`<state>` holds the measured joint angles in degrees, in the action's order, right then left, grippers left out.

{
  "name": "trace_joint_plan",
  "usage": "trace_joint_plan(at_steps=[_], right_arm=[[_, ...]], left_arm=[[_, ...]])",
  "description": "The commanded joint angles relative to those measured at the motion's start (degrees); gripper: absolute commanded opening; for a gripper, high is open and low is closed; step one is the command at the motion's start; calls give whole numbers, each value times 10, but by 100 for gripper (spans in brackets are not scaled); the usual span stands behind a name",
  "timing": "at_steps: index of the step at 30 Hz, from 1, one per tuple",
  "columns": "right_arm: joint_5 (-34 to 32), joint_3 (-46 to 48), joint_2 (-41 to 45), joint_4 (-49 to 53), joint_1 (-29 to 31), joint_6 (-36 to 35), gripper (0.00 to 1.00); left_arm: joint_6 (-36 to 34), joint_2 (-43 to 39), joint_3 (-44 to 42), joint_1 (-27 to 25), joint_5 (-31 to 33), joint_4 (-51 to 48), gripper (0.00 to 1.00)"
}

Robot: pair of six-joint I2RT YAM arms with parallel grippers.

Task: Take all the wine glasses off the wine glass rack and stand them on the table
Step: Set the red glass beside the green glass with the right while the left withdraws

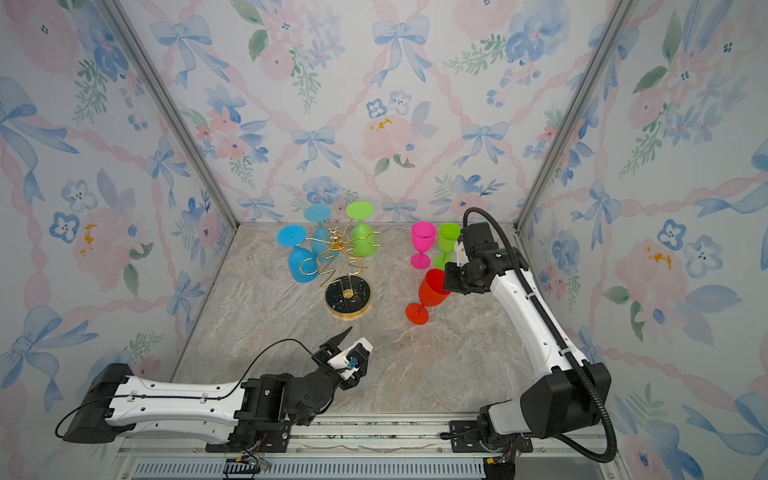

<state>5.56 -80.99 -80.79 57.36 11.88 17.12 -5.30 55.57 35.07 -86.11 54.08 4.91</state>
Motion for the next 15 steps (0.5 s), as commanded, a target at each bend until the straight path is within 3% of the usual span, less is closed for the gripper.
trace_joint_plan(at_steps=[1, 7, 11, 15], right_arm=[[-38, 13, 23, -17, -15, 11, 0], [-129, 13, 27, -18, -40, 32, 0], [-193, 10, 24, -17, -61, 41, 0], [-214, 14, 27, -34, -92, 53, 0]], left_arm=[[127, -31, -14, 12, -2, -62, 68], [244, -40, 6, 80, -19, -173, 69], [261, -35, 6, 113, -32, -192, 69], [284, -43, -3, 159, -51, -196, 69]])
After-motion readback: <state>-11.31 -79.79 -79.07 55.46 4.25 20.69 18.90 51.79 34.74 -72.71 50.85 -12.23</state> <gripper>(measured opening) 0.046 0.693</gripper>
